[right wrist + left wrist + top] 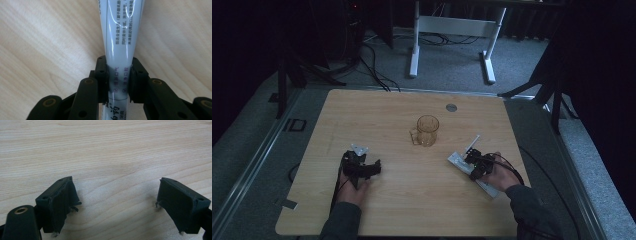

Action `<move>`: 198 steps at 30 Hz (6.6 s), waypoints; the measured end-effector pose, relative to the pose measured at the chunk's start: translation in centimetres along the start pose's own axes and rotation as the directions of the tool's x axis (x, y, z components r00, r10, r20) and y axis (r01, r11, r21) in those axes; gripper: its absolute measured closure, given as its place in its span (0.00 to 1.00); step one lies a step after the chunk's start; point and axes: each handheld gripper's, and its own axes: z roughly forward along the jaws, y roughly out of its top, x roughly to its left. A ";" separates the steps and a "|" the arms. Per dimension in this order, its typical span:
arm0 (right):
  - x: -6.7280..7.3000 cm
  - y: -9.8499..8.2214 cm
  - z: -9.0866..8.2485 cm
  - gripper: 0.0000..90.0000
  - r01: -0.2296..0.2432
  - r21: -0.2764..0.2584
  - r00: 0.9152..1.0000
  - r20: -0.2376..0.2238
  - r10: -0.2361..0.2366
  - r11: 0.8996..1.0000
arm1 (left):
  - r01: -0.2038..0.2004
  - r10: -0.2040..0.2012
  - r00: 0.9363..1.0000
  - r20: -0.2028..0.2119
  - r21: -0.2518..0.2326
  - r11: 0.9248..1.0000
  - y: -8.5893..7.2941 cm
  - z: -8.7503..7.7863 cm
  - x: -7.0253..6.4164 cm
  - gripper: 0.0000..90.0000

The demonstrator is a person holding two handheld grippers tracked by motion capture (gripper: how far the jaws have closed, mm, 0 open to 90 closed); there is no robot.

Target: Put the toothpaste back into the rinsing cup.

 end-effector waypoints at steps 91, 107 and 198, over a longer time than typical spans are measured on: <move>-0.5 5.1 -7.0 0.83 -0.131 -0.564 0.985 0.017 0.170 0.816 | -0.020 0.020 1.000 0.020 -0.001 1.000 0.2 0.1 -0.4 0.16; -0.3 6.4 -8.9 0.83 -0.120 -0.631 0.987 0.007 0.160 0.767 | -0.021 0.021 1.000 0.020 0.000 1.000 0.2 0.1 -0.4 0.16; 0.0 12.2 -10.3 0.83 -0.120 -0.805 0.991 -0.065 0.115 0.581 | -0.021 0.021 1.000 0.020 0.000 1.000 0.2 0.1 -0.4 0.16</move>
